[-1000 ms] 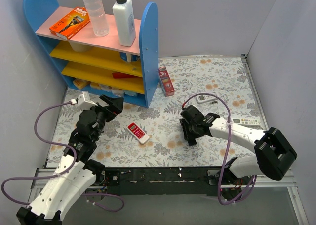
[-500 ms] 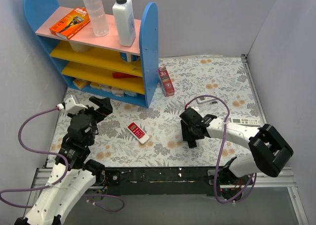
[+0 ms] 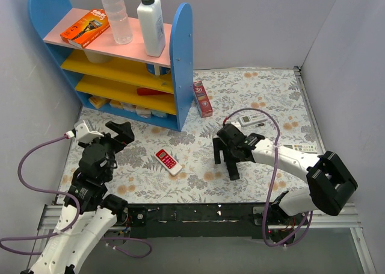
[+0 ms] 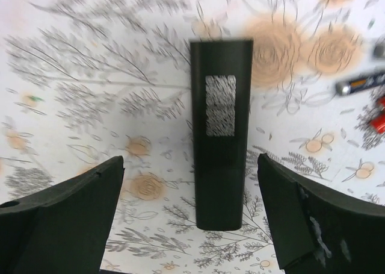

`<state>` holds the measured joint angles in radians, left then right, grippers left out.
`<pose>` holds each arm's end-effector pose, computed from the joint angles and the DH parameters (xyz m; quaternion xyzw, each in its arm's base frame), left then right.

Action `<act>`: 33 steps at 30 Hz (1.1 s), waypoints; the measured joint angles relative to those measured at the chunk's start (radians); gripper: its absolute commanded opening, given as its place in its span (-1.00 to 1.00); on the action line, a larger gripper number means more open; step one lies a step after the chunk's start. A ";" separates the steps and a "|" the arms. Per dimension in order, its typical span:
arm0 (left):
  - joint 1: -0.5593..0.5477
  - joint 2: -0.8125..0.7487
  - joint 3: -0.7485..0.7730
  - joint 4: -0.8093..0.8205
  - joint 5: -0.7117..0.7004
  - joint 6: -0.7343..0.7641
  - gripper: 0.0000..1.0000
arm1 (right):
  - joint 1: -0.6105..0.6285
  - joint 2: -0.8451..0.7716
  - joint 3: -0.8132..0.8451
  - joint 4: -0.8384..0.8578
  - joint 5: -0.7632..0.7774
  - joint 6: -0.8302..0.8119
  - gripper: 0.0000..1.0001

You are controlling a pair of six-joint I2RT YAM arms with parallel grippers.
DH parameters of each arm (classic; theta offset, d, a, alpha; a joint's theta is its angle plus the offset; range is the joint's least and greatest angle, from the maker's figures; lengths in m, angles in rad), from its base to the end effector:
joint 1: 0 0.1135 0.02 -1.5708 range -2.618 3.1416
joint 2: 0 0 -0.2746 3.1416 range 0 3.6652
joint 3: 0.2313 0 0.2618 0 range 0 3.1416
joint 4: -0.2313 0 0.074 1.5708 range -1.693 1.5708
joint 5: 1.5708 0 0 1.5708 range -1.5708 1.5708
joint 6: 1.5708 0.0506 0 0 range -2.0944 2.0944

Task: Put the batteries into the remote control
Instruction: Place the remote control at the center of the board, then reset both arms

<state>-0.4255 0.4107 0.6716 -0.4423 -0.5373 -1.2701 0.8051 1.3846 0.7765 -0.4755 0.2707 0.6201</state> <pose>0.1150 -0.0237 0.3257 -0.4586 0.6060 -0.3279 0.5613 0.1969 0.1853 0.1786 -0.0564 0.9605 0.0572 0.2665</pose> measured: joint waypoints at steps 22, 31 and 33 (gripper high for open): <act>0.000 -0.034 0.154 -0.016 -0.118 0.124 0.96 | -0.349 -0.492 0.303 -0.011 0.360 -0.219 0.96; 0.000 0.092 0.228 0.053 -0.130 0.141 0.96 | -0.349 -0.825 0.223 0.223 0.490 -0.476 0.96; 0.000 0.100 0.230 0.086 -0.137 0.160 0.97 | -0.349 -0.851 0.223 0.246 0.509 -0.524 0.96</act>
<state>-0.4255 0.5102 0.9012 -0.3561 -0.6743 -1.1103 0.4557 0.5331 0.9997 -0.2291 0.7792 0.0963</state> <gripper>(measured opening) 0.982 0.982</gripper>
